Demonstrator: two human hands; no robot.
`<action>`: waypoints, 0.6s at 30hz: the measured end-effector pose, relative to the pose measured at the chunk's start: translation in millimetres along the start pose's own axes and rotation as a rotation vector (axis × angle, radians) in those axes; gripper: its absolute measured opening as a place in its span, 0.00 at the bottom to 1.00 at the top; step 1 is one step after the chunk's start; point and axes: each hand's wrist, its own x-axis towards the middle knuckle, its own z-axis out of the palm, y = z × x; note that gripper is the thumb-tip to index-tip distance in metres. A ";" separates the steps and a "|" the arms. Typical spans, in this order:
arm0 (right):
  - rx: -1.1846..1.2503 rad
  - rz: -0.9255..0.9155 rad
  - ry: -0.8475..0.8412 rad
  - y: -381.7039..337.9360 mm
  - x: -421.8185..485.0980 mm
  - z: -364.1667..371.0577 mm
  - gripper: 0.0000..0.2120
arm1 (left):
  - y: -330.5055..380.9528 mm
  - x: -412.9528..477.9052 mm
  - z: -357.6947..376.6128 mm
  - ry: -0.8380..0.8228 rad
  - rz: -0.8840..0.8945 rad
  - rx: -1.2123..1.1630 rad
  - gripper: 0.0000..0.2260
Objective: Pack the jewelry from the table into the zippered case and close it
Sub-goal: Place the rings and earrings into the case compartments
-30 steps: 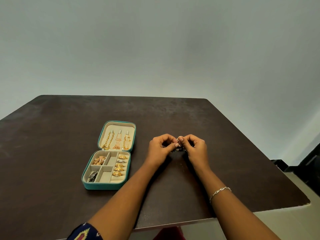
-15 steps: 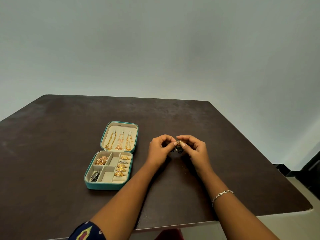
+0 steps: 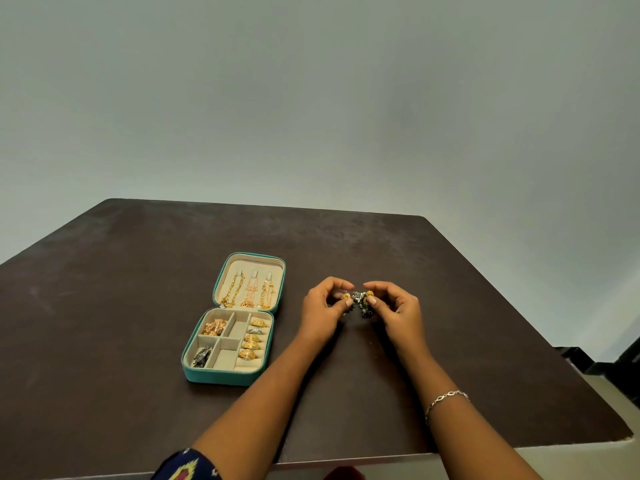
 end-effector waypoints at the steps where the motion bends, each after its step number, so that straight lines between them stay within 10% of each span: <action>1: -0.025 -0.007 0.001 0.7 0.0 -0.1 0.15 | 0.4 -1.9 -0.4 0.008 0.001 0.003 0.13; 18: 0.136 0.132 -0.048 -22.9 -41.5 -0.5 0.12 | 23.1 -64.6 -25.5 -0.031 -0.058 0.108 0.11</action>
